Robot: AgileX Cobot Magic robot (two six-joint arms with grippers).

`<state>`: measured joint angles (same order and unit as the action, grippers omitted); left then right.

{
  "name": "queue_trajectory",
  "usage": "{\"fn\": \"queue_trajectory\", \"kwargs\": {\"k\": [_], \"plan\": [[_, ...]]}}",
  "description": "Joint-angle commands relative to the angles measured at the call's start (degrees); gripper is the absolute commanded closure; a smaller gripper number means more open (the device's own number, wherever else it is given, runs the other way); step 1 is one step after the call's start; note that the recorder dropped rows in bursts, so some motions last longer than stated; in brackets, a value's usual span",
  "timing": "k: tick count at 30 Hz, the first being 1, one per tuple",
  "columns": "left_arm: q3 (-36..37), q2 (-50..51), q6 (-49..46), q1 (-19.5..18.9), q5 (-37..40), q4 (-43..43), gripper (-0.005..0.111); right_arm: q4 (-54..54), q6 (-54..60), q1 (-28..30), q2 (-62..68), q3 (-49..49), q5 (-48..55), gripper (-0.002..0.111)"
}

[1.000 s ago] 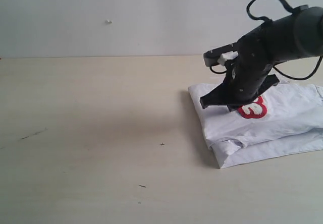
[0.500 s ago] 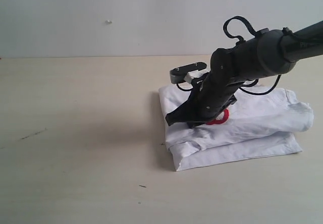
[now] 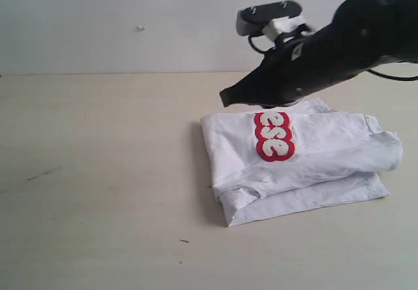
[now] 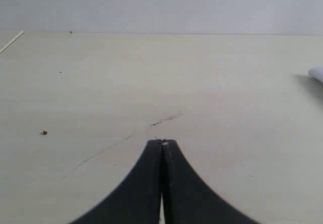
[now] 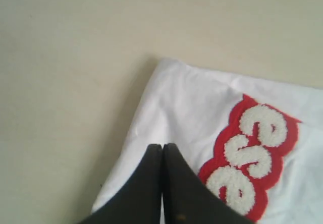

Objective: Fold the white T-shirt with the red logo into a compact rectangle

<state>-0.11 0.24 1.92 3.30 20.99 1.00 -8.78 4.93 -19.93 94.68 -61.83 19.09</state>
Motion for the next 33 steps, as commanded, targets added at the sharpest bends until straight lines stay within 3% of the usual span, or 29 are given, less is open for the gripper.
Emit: {"fn": "queue_trajectory", "kwargs": {"k": [1, 9, 14, 21, 33], "plan": [[0.1, -0.2, -0.2, 0.3, -0.7, 0.0, 0.107, 0.2, -0.4, 0.0, -12.4, 6.3, -3.0, 0.108], [0.1, -0.2, -0.2, 0.3, -0.7, 0.0, 0.107, 0.2, -1.5, 0.0, -30.3, 11.7, -1.5, 0.108], [0.1, -0.2, -0.2, 0.3, -0.7, 0.0, 0.107, 0.2, -4.2, 0.0, -41.2, 11.8, 5.7, 0.108], [0.1, -0.2, -0.2, 0.3, -0.7, 0.0, 0.107, 8.8, -8.1, 0.0, -56.5, 12.4, 11.3, 0.108], [0.1, -0.2, -0.2, 0.3, -0.7, 0.0, 0.107, 8.8, -8.1, 0.0, -74.4, 12.4, 17.4, 0.108]]}}
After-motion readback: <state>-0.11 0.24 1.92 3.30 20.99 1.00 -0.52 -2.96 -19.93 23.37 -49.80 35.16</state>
